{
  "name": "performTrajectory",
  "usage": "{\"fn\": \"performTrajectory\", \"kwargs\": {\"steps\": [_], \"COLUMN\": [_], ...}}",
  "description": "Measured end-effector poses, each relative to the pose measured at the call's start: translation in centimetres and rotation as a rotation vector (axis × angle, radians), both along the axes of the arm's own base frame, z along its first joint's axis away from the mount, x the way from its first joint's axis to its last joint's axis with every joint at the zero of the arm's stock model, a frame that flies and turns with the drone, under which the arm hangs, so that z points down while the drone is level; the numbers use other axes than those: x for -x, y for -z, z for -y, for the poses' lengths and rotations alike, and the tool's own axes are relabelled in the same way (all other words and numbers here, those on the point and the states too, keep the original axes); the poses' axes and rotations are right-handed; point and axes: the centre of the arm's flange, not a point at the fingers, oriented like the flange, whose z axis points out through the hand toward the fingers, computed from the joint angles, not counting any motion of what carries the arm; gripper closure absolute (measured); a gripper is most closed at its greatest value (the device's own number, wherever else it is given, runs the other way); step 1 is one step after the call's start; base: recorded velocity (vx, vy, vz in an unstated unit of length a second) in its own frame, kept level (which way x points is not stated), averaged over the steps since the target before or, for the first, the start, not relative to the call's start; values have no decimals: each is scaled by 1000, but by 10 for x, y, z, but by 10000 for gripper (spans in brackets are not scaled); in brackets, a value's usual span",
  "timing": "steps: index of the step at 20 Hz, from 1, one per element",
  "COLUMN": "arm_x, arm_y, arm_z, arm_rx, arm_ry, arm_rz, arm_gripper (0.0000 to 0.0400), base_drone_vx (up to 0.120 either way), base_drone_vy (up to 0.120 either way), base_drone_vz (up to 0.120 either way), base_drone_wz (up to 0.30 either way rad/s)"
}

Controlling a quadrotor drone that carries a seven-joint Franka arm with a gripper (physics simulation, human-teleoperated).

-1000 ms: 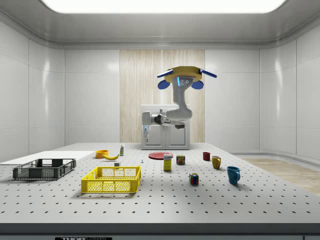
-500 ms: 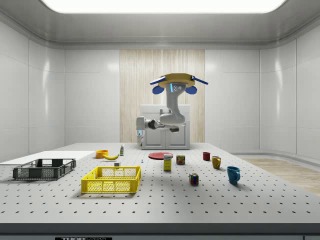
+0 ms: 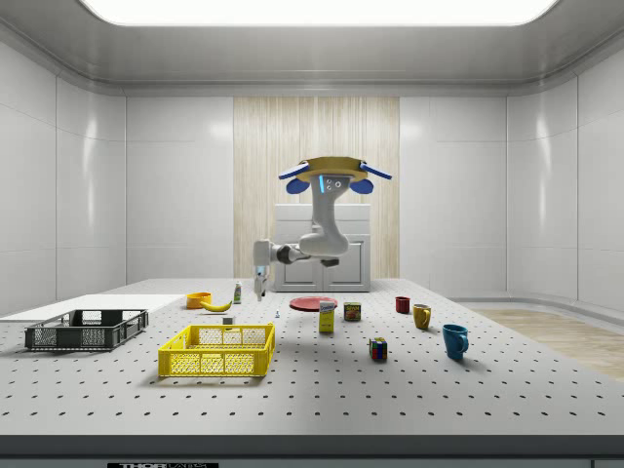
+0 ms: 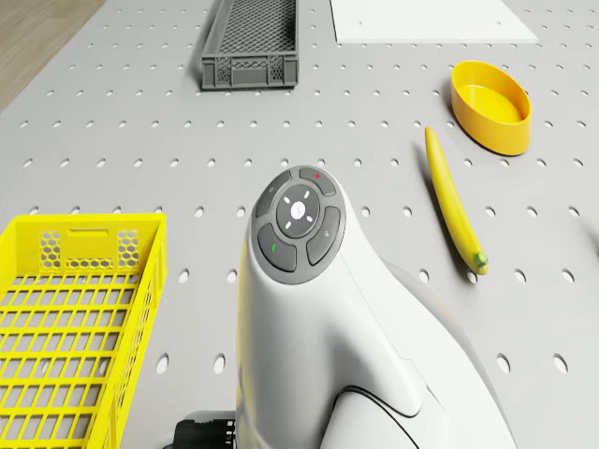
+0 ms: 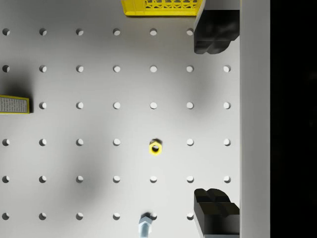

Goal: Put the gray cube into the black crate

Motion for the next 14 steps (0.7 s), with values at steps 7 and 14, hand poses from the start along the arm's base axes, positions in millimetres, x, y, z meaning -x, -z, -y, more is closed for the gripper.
{"fn": "performTrajectory", "kwargs": {"steps": [7,14], "arm_x": [0,0], "arm_y": [0,0], "arm_z": [0,0], "arm_rx": [0,0], "arm_ry": [0,0], "arm_rz": [0,0], "arm_gripper": [0,0], "base_drone_vx": [120,120], "base_drone_vy": [-63,0], "base_drone_vz": [-91,0], "base_drone_wz": [0,0]}}
